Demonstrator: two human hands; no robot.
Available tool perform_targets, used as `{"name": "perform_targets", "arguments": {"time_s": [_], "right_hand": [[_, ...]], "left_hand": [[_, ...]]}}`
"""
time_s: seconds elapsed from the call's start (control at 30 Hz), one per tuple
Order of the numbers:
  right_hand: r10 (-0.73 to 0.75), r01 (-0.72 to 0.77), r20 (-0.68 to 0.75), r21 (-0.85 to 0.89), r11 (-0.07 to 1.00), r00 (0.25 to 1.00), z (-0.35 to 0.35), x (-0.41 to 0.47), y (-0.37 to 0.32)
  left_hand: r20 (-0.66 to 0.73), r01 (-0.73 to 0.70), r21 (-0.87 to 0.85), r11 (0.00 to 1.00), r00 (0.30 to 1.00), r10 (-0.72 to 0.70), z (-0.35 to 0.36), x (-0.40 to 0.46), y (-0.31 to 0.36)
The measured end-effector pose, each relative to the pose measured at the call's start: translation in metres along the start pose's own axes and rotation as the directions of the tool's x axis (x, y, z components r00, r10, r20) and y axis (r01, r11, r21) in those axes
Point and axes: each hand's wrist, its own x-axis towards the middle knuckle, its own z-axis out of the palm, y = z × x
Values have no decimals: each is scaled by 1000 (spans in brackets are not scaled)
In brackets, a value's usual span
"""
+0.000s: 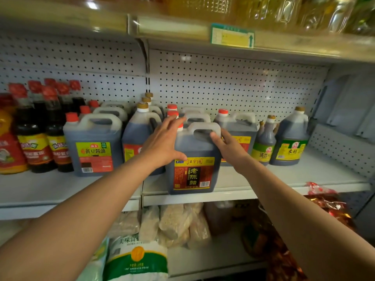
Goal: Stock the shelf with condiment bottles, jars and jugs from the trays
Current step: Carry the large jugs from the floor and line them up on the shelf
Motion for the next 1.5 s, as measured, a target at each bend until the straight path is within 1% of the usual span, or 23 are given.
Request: {"name": "perform_targets", "arguments": {"time_s": [0.07,0.13,0.23,0.3,0.33,0.4,0.43,0.5,0.57,0.63,0.77,0.87,1.03,1.23,1.5], "right_hand": [[-52,49,-21,-122,991,998,1,2,2],[-163,150,-24,-271,951,986,0,3,2],[-316,312,60,-402,861,947,-4,0,-4],[-317,356,164,-475,805,934,-8,-1,-11],[-288,357,211,-527,771,934,-11,-2,-14],[-240,358,268,-631,688,933,-14,-1,-18],[-230,362,281,-675,643,932,-15,1,-20],[-228,373,296,-736,565,928,-15,4,-22],[-247,378,289,-757,533,925,-14,6,-22],[-288,390,273,-754,528,918,-14,8,-21],[-359,443,281,-721,534,890,-16,12,-17],[-383,461,281,-703,542,880,-17,20,-13],[-391,470,285,-695,545,875,-16,31,-9],[-387,464,276,-675,573,880,-13,42,-8],[-382,473,295,-682,558,876,-10,66,-6]], "left_hand": [[8,9,13,1000,1000,-9,-2,0,1],[16,5,33,999,1000,-6,-3,-1,1],[31,-5,58,998,999,3,-5,-1,1],[38,-14,128,992,999,9,-6,1,1],[36,-30,213,977,999,23,-6,2,2],[37,-100,422,901,995,93,-6,6,8],[52,-143,493,858,989,135,-5,7,12],[110,-201,549,811,980,168,0,11,18],[141,-197,546,814,980,142,4,13,21],[127,-183,535,825,983,135,6,16,22],[91,-210,502,839,978,190,6,18,20],[73,-222,480,848,974,214,7,21,19],[62,-229,471,852,972,227,10,28,16],[47,-223,481,848,972,229,14,38,10],[74,-217,506,835,975,209,18,61,-2]]}}
